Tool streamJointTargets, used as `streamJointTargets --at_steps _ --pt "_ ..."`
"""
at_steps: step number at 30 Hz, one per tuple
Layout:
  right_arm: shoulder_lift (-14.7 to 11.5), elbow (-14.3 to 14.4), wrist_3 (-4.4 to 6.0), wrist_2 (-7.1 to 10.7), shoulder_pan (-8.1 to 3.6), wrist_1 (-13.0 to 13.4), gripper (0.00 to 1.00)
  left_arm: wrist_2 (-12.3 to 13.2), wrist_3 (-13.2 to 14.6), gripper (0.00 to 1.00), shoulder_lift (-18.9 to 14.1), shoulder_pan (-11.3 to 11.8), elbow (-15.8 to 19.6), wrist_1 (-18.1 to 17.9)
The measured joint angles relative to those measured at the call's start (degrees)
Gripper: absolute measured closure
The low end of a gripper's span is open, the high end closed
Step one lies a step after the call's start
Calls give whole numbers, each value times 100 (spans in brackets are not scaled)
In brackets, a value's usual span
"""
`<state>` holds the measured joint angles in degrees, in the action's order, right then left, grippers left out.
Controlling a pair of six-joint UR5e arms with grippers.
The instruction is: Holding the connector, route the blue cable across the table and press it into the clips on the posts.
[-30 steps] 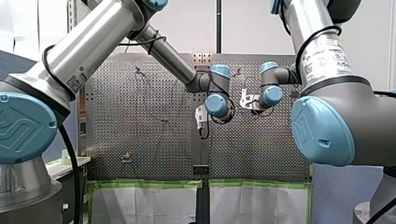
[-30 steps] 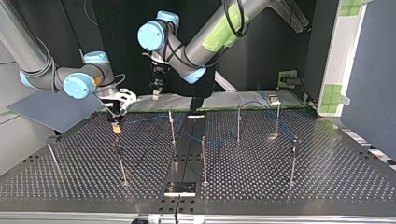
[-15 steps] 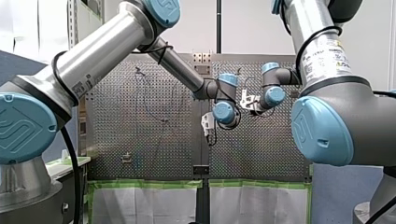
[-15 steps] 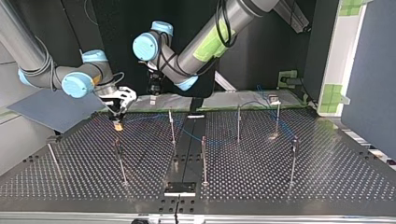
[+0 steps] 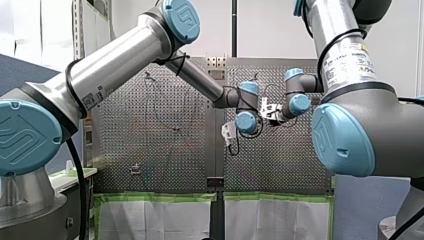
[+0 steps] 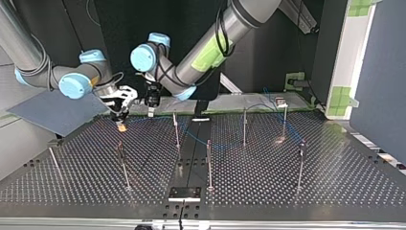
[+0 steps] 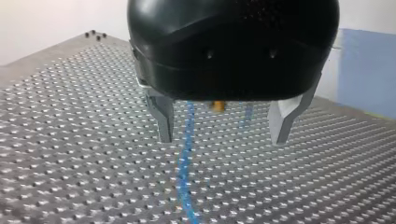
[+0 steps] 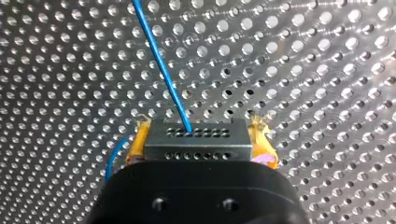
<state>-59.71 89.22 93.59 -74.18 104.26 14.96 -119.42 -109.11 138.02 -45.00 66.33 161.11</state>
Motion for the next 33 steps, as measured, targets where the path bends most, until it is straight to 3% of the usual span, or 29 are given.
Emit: streamJointTargets --at_steps 8,16,26,27,28,30,31,33 --pt "-13 51 -45 146 -84 1 100 -46 -51 0 75 93 -482 -44" --pt "-88 52 -30 297 -113 16 100 72 -101 0 479 191 -875 266" --pt "-96 52 -21 309 -123 17 100 44 -125 0 722 253 -1032 363" --pt "-97 52 -20 309 -124 17 100 34 -124 10 722 248 -1034 376" --pt "-96 53 -19 309 -125 18 100 8 -117 10 722 238 -1034 393" --pt "-96 52 -18 309 -126 20 100 -52 -87 36 721 213 -1035 412" --pt "-96 52 -18 309 -126 21 100 -95 -60 36 721 194 -1036 420" --pt "-97 53 -18 309 -126 23 100 -151 -28 56 721 171 -1037 422"
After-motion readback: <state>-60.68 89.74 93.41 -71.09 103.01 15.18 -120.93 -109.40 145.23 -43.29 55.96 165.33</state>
